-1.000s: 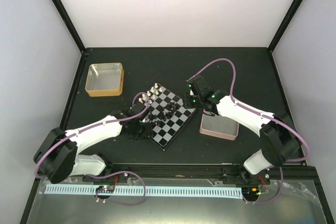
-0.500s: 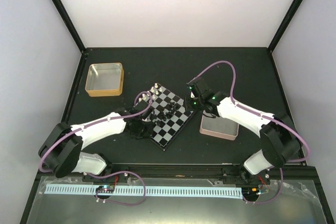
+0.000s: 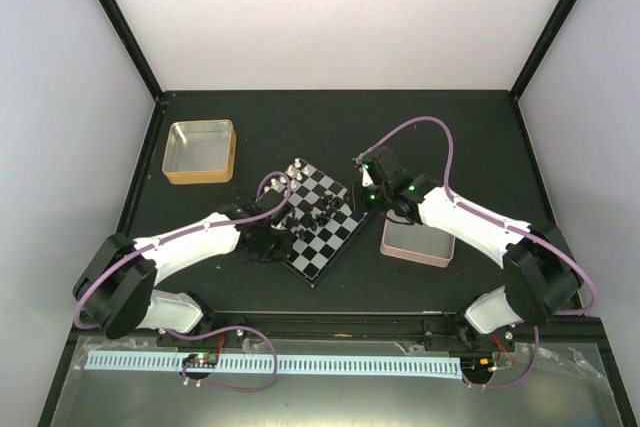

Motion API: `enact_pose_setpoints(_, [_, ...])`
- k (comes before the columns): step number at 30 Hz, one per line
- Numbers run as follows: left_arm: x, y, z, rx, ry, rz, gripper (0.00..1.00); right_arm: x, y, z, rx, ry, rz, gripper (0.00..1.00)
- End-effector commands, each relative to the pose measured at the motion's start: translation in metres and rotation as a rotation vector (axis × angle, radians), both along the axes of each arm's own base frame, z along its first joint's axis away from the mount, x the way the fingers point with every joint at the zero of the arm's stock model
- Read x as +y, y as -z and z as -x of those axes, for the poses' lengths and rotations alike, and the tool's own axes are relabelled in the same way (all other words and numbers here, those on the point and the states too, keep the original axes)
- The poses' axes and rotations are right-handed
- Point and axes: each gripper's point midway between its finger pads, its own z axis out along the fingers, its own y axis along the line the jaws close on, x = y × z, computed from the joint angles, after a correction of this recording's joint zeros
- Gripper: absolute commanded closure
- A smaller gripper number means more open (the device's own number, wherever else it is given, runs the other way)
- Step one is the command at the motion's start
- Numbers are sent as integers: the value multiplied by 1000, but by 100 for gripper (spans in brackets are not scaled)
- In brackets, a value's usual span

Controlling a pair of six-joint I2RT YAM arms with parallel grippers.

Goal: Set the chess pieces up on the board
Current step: Pick up the chess piece from the chessboard, then place the chess piece on the chessboard.

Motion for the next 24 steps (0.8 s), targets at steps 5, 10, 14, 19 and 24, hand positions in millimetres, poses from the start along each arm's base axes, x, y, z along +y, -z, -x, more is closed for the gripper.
enact_pose_setpoints(5, [-56,-87,-16,-303,268,343,87,51,-49,55,117,-314,-345,63])
enact_pose_setpoints(10, [-79,-143,-19,-534,408,529,88,47,-90,61,130,-348,-484,51])
enact_pose_setpoints(14, [-89,-182,-20,-704,502,612,88,45,-117,70,110,-373,-527,45])
enact_pose_setpoints(19, [-91,-207,-14,-836,605,642,88,42,-137,71,100,-357,-541,46])
enact_pose_setpoints(24, [-92,-220,-4,-901,689,665,88,46,-143,80,139,-390,-590,48])
